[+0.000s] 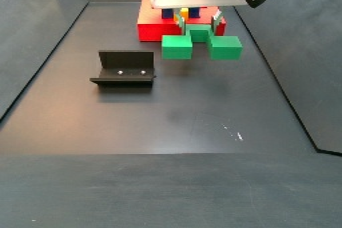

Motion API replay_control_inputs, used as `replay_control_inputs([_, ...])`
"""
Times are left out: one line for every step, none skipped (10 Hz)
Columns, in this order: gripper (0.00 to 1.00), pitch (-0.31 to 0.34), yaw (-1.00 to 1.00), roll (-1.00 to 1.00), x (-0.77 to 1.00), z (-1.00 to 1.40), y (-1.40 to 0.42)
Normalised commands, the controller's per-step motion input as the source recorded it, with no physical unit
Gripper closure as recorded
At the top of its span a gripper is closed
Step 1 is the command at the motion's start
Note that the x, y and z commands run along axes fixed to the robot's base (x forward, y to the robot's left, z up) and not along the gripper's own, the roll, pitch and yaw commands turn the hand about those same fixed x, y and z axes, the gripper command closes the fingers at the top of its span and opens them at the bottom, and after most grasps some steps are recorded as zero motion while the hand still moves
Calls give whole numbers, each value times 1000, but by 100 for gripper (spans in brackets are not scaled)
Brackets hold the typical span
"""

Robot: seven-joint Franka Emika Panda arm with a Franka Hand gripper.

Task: Pick up the green object. Move up. Place the green object on the fixture. Regrasp the green object. Move to above the board. Insert the green object.
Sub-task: Place the green object on the fixture.

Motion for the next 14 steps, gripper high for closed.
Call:
replay_control_inputs([100,0,-37,-780,311,403,337])
replay_control_inputs([100,0,-26,-849,466,514,360])
replay_control_inputs([100,51,-20,-866,580,509,391])
replay_control_inputs([100,120,0,-817,620,406,397])
replay_control_inputs([100,154,-9,-714,683,340,329])
replay_control_inputs([100,194,0,-640,720,289,300])
replay_control_inputs([100,174,0,-609,686,197,306])
replay_control_inputs([100,137,0,-546,651,154,243])
replay_control_inputs([100,71,0,-354,571,86,103])
replay_control_inputs([100,91,0,-354,617,51,89])
replay_control_inputs([100,91,0,-394,669,69,89])
replay_control_inputs([100,89,0,-420,723,71,83])
replay_control_inputs([100,83,-11,-477,760,91,134])
replay_control_inputs([100,71,-31,-689,749,217,294])
